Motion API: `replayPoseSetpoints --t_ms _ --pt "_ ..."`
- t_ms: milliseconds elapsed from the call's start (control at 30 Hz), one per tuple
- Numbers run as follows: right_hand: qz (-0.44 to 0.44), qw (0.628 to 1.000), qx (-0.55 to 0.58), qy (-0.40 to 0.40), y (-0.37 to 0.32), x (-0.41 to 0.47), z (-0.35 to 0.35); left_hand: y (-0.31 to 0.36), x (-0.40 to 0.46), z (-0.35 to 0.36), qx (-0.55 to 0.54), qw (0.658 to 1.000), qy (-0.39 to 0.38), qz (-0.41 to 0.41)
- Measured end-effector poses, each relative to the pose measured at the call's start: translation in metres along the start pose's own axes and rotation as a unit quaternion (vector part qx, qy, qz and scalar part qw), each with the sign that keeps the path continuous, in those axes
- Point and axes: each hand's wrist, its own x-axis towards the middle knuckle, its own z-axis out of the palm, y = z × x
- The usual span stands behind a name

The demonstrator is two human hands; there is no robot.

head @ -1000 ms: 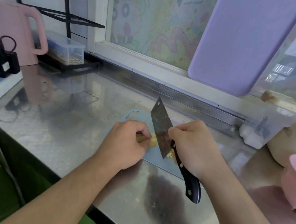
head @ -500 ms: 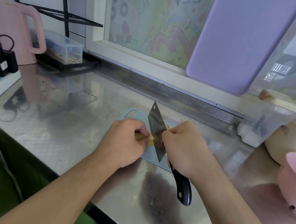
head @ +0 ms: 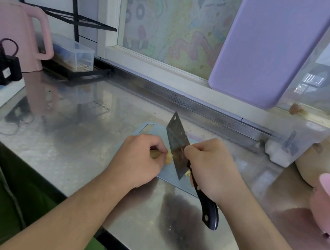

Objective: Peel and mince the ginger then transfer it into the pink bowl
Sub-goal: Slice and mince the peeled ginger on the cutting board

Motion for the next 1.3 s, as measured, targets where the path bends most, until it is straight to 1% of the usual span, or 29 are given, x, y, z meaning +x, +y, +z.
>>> replayPoseSetpoints --t_ms 167,367,533,733,867,967,1167,1300 --pt "-0.016 1.000 0.019 -0.002 -0.008 -0.005 -0.008 -0.002 0.001 0.000 0.001 1.000 -0.003 0.004" --pt "-0.004 1.000 0.016 -0.010 -0.007 -0.005 -0.003 -0.001 0.002 0.001 -0.002 1.000 -0.004 0.004" --pt "-0.001 1.000 -0.012 -0.012 -0.005 -0.005 0.001 -0.001 0.001 0.001 0.001 1.000 0.001 0.009" --pt "0.031 0.998 -0.036 -0.028 -0.001 -0.003 0.003 -0.001 0.002 0.001 0.012 1.000 0.001 0.008" --pt "0.029 0.998 -0.046 -0.011 0.000 -0.001 0.007 -0.001 -0.001 -0.001 0.001 1.000 -0.024 0.010" --pt "0.027 0.999 -0.033 -0.015 -0.001 0.000 0.004 -0.003 -0.001 -0.001 0.012 0.999 -0.039 0.024" --pt "0.017 1.000 0.012 -0.014 -0.005 -0.006 -0.011 -0.005 0.001 0.002 0.009 0.998 -0.040 0.041" --pt "0.014 1.000 0.015 -0.010 -0.008 -0.010 -0.015 -0.007 0.003 0.003 0.015 0.998 -0.029 0.059"
